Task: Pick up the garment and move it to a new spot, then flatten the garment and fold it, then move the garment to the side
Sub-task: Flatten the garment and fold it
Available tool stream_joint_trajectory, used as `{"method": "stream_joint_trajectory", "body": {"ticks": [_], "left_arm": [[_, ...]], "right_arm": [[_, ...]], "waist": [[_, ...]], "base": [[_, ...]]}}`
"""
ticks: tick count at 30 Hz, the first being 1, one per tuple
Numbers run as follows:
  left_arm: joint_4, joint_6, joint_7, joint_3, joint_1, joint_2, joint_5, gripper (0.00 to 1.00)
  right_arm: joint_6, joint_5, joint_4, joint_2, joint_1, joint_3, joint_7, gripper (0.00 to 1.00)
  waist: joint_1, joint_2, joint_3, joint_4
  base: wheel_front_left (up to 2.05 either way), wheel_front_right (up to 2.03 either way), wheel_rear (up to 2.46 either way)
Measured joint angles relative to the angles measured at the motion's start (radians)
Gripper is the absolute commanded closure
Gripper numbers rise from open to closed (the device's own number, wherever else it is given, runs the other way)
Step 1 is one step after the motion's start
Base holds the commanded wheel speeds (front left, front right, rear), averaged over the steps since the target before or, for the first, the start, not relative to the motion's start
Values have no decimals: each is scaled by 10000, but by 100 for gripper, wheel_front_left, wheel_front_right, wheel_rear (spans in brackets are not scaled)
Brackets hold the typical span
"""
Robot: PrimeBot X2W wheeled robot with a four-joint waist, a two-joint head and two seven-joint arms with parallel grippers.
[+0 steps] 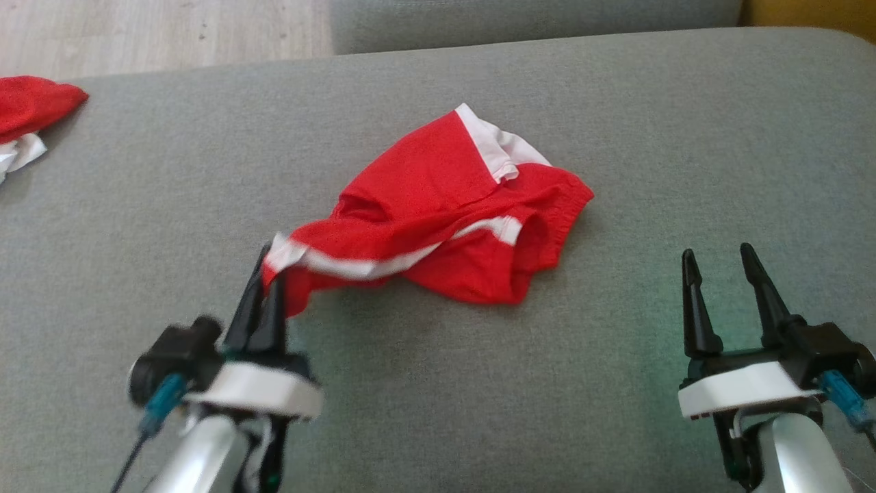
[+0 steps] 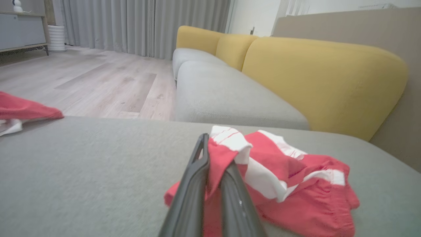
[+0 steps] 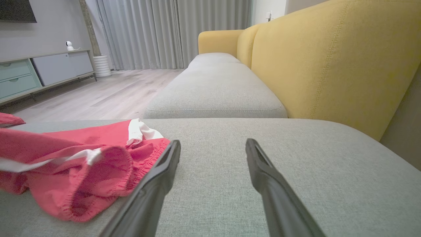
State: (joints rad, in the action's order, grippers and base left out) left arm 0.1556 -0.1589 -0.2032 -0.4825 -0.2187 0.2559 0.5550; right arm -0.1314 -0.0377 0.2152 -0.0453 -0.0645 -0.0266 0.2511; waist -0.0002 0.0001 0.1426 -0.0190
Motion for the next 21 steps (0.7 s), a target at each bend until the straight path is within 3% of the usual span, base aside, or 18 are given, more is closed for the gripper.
{"method": "stream_joint_trajectory", "body": {"ticks": [8,9,11,21], "left_arm": [[1304,458,-105,433,393,529,472,97],[1475,462,-150,479,392,531,466,82],[1785,552,-205,600,387,529,468,0],[2023,708,-460,1191,627,508,468,0]], "right_arm": [[0,176,0,0,-1,-69,0,0],[0,209,0,0,-1,-69,0,0],[0,219,2,0,-1,-54,0,0],[0,291,144,0,249,-81,0,0]], "waist": [[1,0,87,24],[2,0,104,11],[2,0,128,-13],[2,0,-231,88]], "base": [[0,0,0],[0,0,0],[0,0,0],[0,0,0]]}}
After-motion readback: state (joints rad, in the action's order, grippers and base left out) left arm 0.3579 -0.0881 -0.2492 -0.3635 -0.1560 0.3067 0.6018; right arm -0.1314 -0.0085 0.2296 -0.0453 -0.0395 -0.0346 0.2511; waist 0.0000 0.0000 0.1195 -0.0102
